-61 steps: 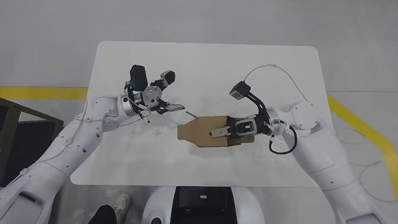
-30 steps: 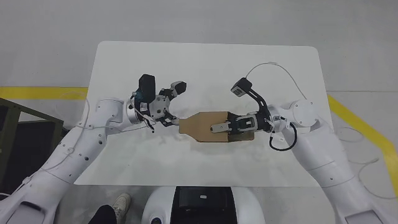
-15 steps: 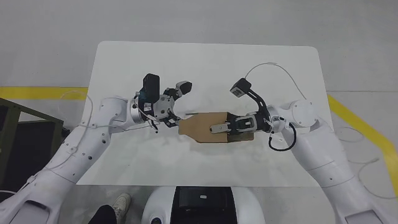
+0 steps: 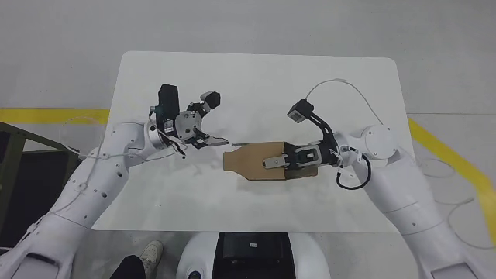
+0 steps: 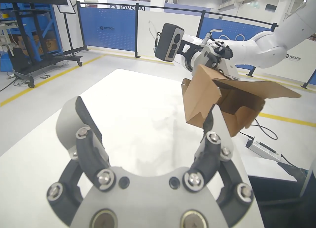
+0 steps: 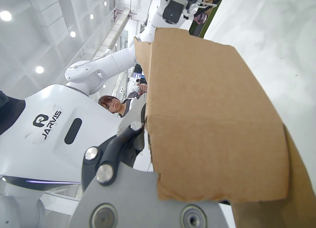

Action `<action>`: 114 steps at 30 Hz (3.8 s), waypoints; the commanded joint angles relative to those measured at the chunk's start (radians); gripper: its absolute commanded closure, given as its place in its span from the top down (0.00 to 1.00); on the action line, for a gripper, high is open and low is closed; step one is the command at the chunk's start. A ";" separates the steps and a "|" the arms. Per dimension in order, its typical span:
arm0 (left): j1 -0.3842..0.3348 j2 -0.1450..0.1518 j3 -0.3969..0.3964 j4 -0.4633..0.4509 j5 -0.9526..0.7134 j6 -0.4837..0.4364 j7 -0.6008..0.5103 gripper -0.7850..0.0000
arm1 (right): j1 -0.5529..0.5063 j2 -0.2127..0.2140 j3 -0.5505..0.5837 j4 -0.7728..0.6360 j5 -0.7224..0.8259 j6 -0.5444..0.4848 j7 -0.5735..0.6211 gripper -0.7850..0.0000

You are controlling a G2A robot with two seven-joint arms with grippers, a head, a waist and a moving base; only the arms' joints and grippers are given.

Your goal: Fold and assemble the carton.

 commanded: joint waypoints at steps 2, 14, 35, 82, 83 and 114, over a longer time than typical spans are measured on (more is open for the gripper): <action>-0.009 -0.009 0.008 0.015 -0.014 0.003 -0.014 1.00 | 0.001 -0.001 -0.006 -0.005 0.004 0.000 0.004 0.00; -0.020 -0.033 0.037 -0.023 0.006 -0.011 -0.027 1.00 | 0.004 -0.001 -0.008 -0.004 0.003 0.000 -0.008 0.00; -0.035 -0.037 0.099 -0.034 0.027 -0.011 -0.018 1.00 | 0.007 -0.001 -0.014 -0.004 0.003 0.001 -0.008 0.00; 0.033 -0.011 0.038 -0.021 0.046 -0.011 0.045 1.00 | -0.009 0.011 0.048 0.039 -0.011 0.009 -0.100 0.00; 0.036 -0.010 0.037 -0.026 0.046 -0.011 0.044 1.00 | -0.009 0.011 0.048 0.039 -0.012 0.010 -0.106 0.00; -0.007 -0.040 0.066 -0.063 0.011 -0.011 -0.088 1.00 | -0.024 0.007 0.023 -0.019 -0.029 0.034 -0.141 0.00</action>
